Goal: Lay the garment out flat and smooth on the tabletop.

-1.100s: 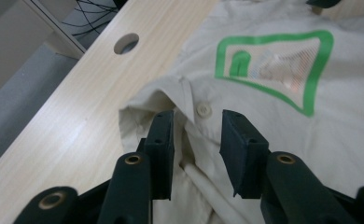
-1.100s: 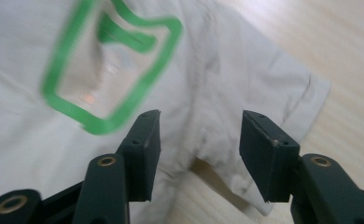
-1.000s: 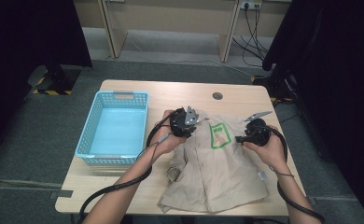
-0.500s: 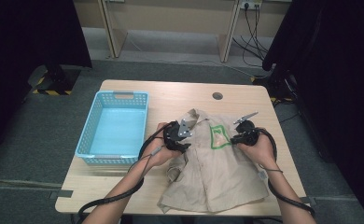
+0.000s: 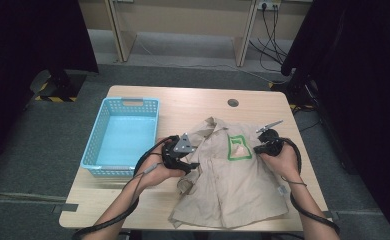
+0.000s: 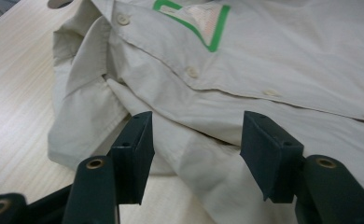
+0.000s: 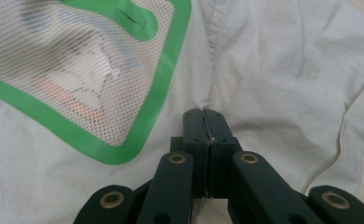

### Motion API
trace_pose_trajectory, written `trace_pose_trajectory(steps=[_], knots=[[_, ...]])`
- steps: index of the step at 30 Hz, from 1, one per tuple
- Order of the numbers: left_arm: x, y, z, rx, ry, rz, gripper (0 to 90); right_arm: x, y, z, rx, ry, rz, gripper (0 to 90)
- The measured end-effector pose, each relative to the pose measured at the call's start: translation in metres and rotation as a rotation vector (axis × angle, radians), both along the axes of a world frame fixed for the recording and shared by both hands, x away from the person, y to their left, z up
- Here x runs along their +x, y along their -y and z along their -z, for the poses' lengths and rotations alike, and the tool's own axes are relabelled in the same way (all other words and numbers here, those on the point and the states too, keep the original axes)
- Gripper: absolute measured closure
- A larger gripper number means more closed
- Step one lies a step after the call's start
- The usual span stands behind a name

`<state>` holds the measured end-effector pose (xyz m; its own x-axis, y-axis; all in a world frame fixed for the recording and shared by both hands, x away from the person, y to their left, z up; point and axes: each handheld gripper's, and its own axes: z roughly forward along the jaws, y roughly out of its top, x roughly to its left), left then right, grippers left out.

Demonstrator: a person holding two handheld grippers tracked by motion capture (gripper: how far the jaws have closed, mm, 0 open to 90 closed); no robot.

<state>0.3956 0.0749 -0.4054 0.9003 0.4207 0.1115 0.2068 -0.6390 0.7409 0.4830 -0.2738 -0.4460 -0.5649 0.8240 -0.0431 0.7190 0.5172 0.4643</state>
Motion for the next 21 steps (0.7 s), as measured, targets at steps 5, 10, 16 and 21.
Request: trace_pose_trajectory(steps=[5,10,16,21], knots=[[-0.019,-0.008,0.003,0.032,-0.001,0.068,39.3,-0.001,0.006,0.000,0.007,0.003,0.009,89.2],[-0.032,-0.019,0.009,0.084,-0.022,0.105,38.3,-0.001,0.006,0.000,0.005,0.001,0.008,89.2],[-0.035,-0.014,0.025,0.148,-0.046,0.114,37.5,-0.001,0.006,0.000,0.004,0.004,0.007,89.1],[-0.029,0.000,0.041,0.196,-0.037,0.095,43.2,-0.002,0.006,0.001,0.000,0.013,0.005,89.3]])
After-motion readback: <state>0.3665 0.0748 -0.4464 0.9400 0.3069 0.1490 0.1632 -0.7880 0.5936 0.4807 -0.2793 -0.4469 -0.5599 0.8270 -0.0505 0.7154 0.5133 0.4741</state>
